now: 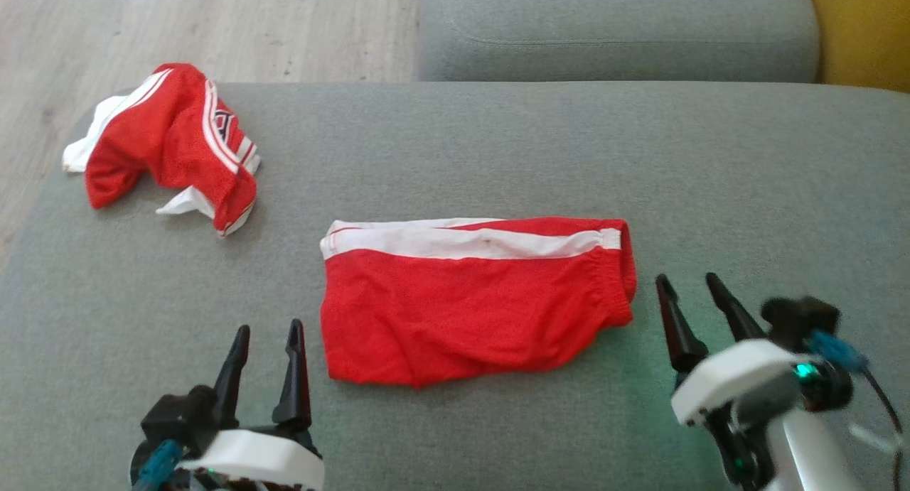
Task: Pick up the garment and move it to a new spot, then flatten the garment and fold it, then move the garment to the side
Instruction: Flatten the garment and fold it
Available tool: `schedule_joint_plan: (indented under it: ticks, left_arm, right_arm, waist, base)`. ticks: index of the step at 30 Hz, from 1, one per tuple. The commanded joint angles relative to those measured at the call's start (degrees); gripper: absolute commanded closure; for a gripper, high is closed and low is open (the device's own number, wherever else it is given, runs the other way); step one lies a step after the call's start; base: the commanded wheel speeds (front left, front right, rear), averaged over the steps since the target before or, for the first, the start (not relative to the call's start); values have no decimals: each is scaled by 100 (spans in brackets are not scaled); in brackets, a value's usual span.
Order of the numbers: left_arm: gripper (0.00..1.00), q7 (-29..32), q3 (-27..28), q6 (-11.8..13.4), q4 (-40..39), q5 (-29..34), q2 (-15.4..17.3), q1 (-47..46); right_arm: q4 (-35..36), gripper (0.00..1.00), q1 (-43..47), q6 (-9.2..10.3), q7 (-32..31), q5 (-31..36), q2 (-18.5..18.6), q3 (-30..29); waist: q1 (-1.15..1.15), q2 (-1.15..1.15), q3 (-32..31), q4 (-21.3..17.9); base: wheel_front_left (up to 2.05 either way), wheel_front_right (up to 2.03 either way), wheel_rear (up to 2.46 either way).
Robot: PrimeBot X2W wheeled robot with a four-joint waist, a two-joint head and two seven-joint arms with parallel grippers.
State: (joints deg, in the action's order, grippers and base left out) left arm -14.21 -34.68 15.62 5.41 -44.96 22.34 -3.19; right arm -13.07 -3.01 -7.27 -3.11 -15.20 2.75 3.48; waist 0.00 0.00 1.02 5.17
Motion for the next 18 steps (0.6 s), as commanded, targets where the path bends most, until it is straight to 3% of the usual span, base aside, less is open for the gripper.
schedule_joint_plan:
  ticks: [1, 11, 18]
  left_arm:
    - [0, -62, 245, -11, -154, 63, 21, -228]
    - [0, -70, 197, -173, 39, 77, -186, -285]
    - [0, -74, 289, -215, 91, 119, -235, -257]
  right_arm:
    - [-42, 0, -536, -22, -164, -11, 13, 183]
    - [-2093, 0, -1481, -22, -821, 10, 13, 127]
    - [-2949, 0, -1844, -22, -956, -134, 13, 205]
  waist:
    - [0, 0, 8, 75]
    - [0, 0, 86, 575]
    - [0, 0, 129, 729]
  base:
    - [0, 0, 0]
    - [0, 0, 0]
    - [0, 0, 0]
